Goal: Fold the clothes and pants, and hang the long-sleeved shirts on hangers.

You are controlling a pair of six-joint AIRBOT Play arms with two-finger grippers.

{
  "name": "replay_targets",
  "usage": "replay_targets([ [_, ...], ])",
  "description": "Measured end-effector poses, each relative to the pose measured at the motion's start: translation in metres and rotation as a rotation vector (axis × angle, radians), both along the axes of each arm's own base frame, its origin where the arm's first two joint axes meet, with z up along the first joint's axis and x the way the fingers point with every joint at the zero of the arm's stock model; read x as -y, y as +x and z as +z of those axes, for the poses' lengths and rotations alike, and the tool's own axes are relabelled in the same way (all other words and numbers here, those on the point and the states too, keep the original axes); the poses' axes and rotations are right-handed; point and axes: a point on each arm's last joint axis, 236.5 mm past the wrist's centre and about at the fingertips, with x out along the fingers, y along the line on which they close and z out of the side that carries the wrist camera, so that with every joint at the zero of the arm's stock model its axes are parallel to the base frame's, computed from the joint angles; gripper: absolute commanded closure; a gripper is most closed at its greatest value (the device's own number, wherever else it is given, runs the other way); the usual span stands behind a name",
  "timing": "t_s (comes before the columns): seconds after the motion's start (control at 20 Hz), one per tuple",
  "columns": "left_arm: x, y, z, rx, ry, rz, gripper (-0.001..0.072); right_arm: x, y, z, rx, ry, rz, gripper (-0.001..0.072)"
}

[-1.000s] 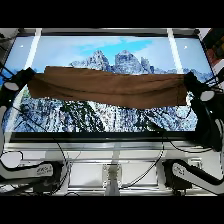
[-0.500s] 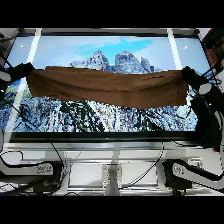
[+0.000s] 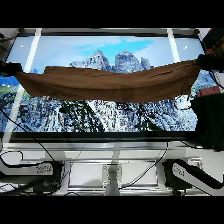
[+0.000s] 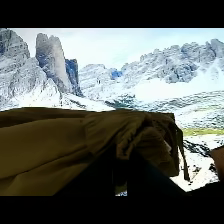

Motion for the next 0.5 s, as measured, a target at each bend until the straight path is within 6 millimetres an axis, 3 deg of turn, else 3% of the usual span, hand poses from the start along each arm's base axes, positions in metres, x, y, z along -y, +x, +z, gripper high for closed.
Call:
replay_targets([
  [0.15,-0.001,-0.007,0.013,-0.031,0.027,-0.023,0.0693,0.002,-0.021,0.011,-0.046,-0.029,-0.003,0.0681],
  [0.35,0.003,-0.018,0.018,-0.097,0.060,-0.091,0.0693,0.000,-0.047,0.001,-0.160,-0.031,0.005,0.0681],
  [0.5,0.004,-0.022,0.018,-0.124,0.073,-0.119,0.0696,-0.001,-0.055,-0.005,-0.206,-0.029,0.007,0.0681],
])
